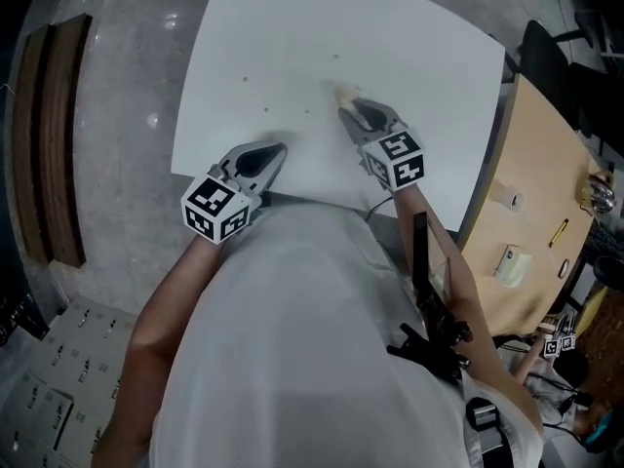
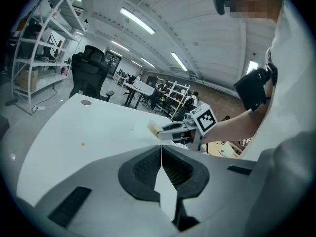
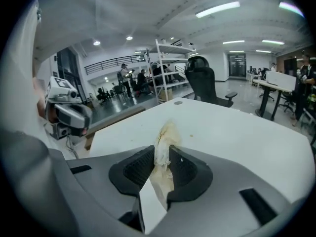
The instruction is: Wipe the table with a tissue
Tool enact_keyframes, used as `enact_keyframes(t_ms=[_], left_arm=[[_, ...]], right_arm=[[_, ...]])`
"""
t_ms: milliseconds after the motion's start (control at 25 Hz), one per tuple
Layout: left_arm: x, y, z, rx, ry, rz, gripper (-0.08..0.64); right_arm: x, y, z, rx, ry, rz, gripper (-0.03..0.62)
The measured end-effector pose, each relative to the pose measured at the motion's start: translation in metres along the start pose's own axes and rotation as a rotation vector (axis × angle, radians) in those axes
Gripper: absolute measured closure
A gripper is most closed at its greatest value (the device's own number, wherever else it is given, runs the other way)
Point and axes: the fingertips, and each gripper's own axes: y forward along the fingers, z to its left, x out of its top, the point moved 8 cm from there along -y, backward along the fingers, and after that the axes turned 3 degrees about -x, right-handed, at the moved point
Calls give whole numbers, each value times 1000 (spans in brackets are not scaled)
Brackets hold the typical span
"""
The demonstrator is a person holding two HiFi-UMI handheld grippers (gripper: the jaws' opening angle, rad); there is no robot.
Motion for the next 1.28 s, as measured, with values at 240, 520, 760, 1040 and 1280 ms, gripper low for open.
enact_keyframes(t_ms=[240,520,760,1040,1280], left_arm=[[-8,-18,6,48,-37,-29,552],[-13,-38,10,88,-60,-45,552],[-16,-51,18,109,-68,-27,552],[-11,-56,29,108,-66,-30,552],[-13,-63,37,102,-73,-27,552]], right_arm=[[7,14,-68,-159,37,70,499],[7,42,-108,-287,96,167,499],[12,68,-106,-348,80,240,499],[17,75,-97,-443,85,294,499],[26,102,-67,-373,38,291,499]])
